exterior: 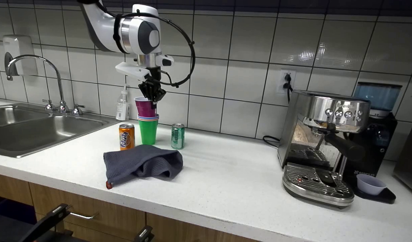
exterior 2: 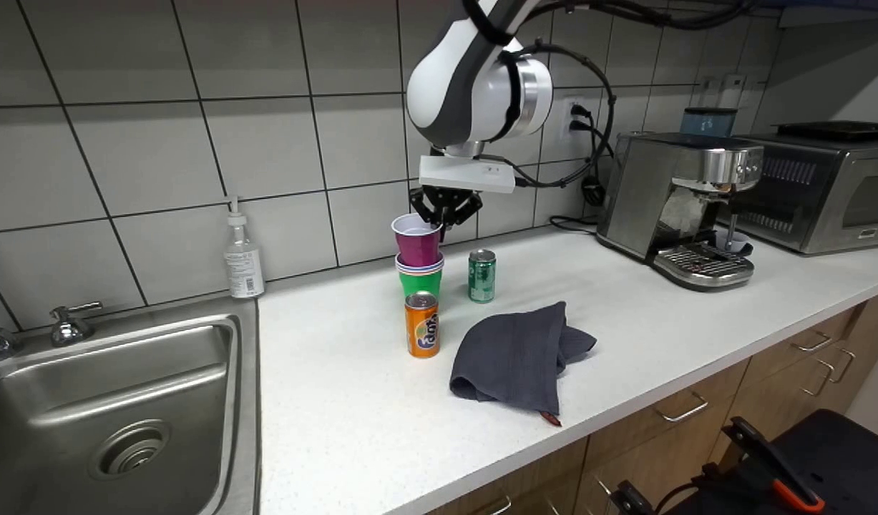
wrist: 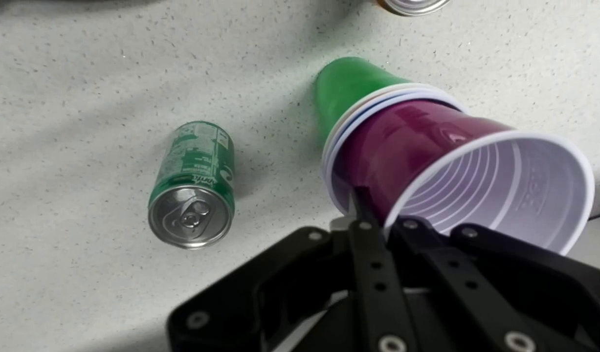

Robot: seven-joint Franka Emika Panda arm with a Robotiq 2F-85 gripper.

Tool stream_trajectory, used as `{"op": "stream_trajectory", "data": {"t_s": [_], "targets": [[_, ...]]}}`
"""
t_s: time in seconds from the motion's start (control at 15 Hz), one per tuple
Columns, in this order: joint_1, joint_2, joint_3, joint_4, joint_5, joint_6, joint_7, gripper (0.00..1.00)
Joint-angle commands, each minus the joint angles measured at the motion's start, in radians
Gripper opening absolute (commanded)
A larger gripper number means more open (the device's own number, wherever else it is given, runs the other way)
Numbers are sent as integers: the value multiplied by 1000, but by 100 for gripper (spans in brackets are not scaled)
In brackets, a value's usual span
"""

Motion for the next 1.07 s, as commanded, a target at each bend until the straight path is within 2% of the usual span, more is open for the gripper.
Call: {"op": "stream_trajectory", "data": {"t_s": [0.0,0.27,0.4,1.0], "targets": [[-16,25,14,33,39,-11,-28,1],[-15,37,13,39,46,-15,-28,1],[-13,40,10,40,44,-15,-25,30],[0,20,6,16,27,6,-17,94]]}}
